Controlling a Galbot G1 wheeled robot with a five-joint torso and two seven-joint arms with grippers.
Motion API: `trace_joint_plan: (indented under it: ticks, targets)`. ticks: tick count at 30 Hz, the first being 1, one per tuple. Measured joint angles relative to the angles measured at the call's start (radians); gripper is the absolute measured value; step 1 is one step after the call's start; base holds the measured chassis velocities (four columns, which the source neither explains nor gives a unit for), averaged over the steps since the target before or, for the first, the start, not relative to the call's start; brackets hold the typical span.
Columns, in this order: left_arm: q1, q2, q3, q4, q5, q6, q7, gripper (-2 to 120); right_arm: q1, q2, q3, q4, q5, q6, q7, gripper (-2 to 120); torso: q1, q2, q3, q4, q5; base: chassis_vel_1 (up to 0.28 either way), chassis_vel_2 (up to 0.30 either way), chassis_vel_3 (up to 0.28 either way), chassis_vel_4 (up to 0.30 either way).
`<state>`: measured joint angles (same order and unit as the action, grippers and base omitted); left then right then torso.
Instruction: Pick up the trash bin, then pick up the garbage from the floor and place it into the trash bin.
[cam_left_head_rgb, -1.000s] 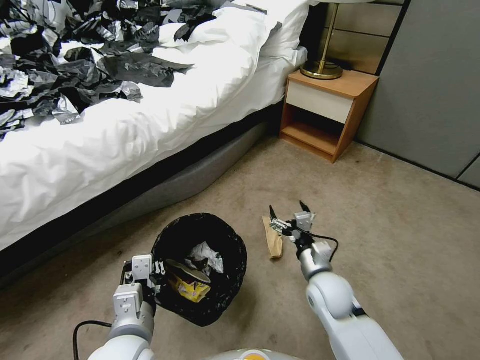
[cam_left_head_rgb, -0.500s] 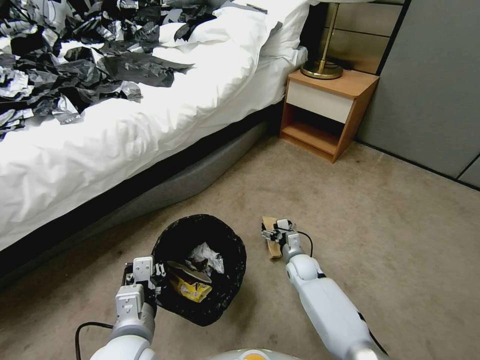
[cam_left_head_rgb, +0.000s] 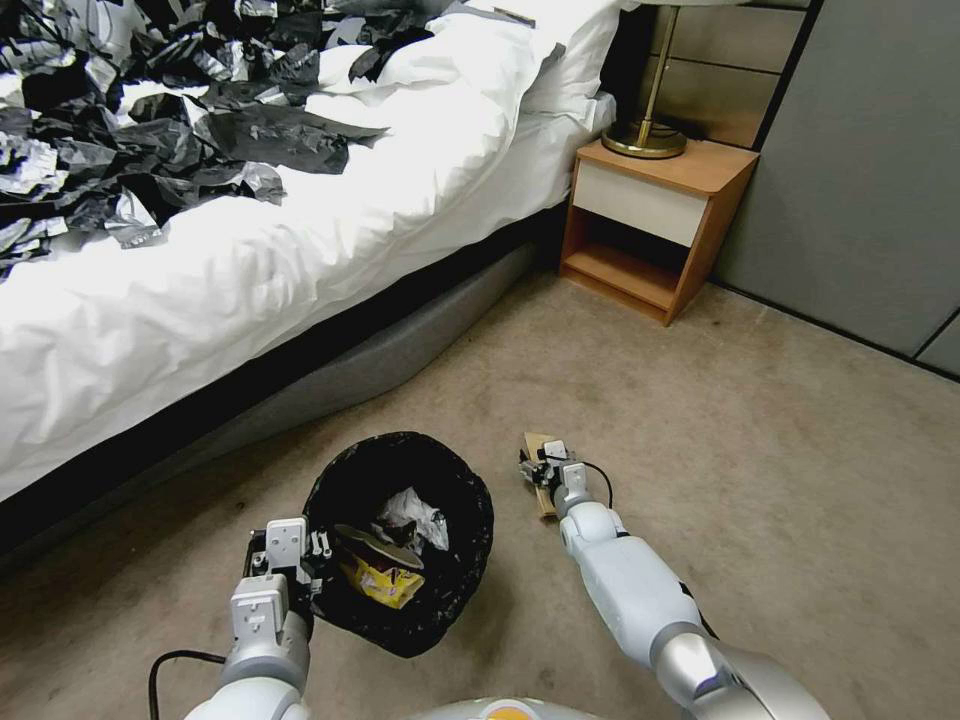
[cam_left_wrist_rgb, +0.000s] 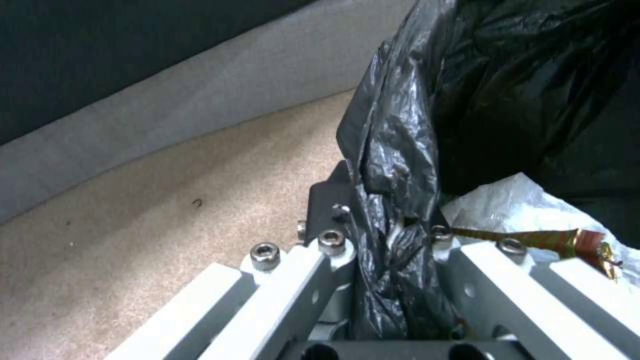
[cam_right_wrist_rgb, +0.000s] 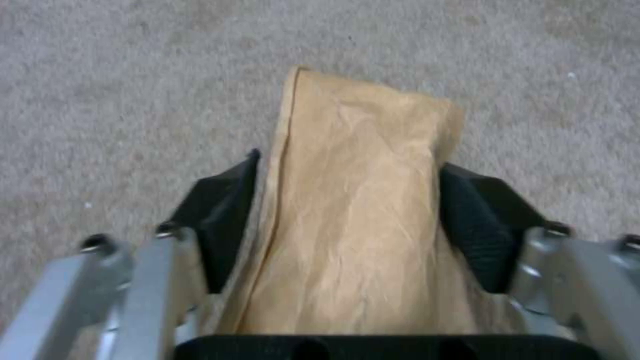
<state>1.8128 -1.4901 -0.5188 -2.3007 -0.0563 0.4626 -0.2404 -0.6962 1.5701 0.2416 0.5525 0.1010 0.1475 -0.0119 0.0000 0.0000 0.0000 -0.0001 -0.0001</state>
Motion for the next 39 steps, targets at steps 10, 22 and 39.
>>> trace_joint_plan:
  ticks: [10,22,39]
  targets:
    - [0.003,0.007,-0.001,-0.013,-0.002,0.0,0.001,3,-0.019,-0.021,-0.003,0.042,0.002,0.003,0.011,21,0.0,0.0,0.0,0.0001,0.0001,0.0,0.0,0.0,0.0]
    - [-0.003,0.007,0.001,-0.01,-0.003,0.001,0.001,3,-0.047,-0.045,-0.014,0.12,0.009,0.0,0.044,0,0.0,0.0,0.0,0.0001,0.0001,0.0,0.0,0.0,0.0]
    - [-0.012,0.018,0.003,-0.008,-0.025,0.024,-0.012,3,-0.414,-0.18,-0.107,1.164,0.078,0.151,-0.254,0,0.0,0.0,0.0,0.0002,-0.0001,0.0,0.0,0.0,0.0]
